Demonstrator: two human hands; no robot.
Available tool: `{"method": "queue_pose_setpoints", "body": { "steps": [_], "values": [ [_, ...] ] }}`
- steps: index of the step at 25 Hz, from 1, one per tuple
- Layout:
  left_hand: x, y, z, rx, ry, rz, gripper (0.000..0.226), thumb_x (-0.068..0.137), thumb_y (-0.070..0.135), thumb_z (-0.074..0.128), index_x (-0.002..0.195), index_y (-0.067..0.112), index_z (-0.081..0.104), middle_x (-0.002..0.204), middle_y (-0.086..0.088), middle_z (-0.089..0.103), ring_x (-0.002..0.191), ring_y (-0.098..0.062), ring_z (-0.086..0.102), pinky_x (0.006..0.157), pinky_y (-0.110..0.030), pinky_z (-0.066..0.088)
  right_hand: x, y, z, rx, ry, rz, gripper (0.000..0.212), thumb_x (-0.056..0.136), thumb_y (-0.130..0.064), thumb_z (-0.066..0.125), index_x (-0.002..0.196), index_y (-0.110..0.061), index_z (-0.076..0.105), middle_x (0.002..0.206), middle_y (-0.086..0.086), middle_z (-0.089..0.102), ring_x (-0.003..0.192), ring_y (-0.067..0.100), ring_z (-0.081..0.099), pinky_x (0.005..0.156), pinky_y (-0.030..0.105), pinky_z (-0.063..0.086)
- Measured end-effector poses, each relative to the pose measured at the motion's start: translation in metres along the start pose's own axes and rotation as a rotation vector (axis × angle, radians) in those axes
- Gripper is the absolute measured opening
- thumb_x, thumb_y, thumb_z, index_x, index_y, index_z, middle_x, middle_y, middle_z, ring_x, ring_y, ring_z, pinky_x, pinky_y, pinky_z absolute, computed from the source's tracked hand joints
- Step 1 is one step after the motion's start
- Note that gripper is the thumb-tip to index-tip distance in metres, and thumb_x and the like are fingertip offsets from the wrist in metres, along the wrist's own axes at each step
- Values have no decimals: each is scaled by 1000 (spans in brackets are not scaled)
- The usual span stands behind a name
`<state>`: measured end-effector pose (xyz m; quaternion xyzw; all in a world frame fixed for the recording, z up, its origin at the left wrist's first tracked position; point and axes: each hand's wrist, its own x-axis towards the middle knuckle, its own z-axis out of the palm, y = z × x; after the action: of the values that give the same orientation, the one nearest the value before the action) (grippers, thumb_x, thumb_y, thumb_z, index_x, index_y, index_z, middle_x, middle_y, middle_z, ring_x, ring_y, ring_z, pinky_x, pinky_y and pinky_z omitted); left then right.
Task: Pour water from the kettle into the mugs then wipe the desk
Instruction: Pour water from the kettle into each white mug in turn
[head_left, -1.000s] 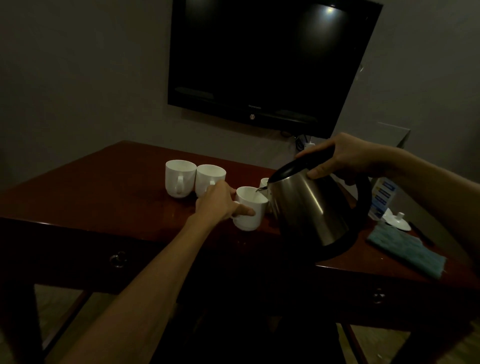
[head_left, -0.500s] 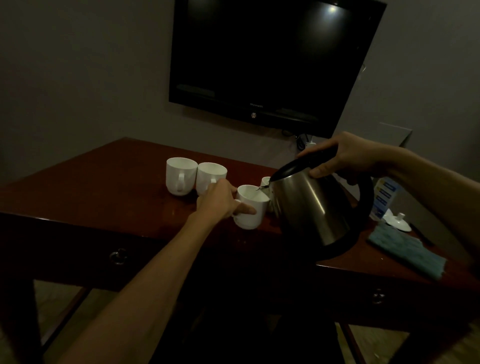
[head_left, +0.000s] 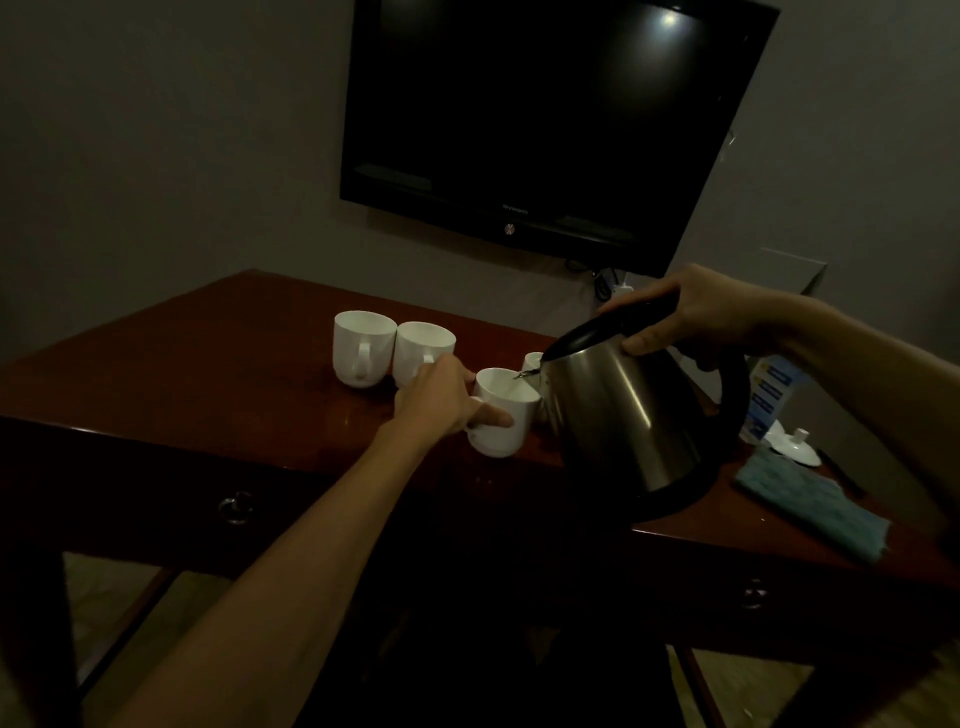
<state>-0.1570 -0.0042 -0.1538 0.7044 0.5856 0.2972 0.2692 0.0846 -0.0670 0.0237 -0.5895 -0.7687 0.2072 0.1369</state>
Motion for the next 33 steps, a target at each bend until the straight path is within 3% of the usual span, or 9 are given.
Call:
{"method": "queue_pose_setpoints", "body": {
  "steps": [4,12,17,22,26,33],
  "values": [
    [0,0,0,-2,5,5,66,68,47,86,120,11,67,95,-4,74,94,-17,69,79,-38,53,1,0,-1,12,-18,18,56,69,-31,74,123,-37,63,86,11,62,48,9,49,43,16,44],
    [2,-3,0,-6,8,13,67,66,48,87,116,9,68,91,-5,74,88,-17,71,86,-47,58,2,1,-2,-9,-24,10,60,70,-31,75,128,-34,63,87,12,62,51,11,51,44,18,45],
    [2,-1,0,-12,-5,10,68,67,47,87,121,10,66,93,-4,74,91,-18,70,85,-43,57,4,0,-2,-2,-8,3,50,79,-20,75,126,-31,64,72,-2,63,44,5,52,42,17,44],
    [1,0,-1,-1,7,4,67,68,48,86,120,11,66,95,-5,73,95,-19,68,77,-37,50,4,0,-2,-6,-22,12,59,68,-31,75,125,-34,64,81,11,61,49,11,49,43,19,44],
    [1,-1,0,7,11,1,66,68,48,86,118,10,66,92,-4,73,93,-18,69,78,-38,52,7,2,-3,20,-26,20,56,70,-28,76,124,-35,65,70,4,61,47,10,48,42,19,43],
    [2,0,0,9,3,1,64,68,48,86,116,11,67,92,-4,74,93,-17,69,74,-36,50,7,2,-4,15,-26,27,57,68,-30,75,123,-37,64,77,3,63,47,7,50,43,17,44]
  ]
}}
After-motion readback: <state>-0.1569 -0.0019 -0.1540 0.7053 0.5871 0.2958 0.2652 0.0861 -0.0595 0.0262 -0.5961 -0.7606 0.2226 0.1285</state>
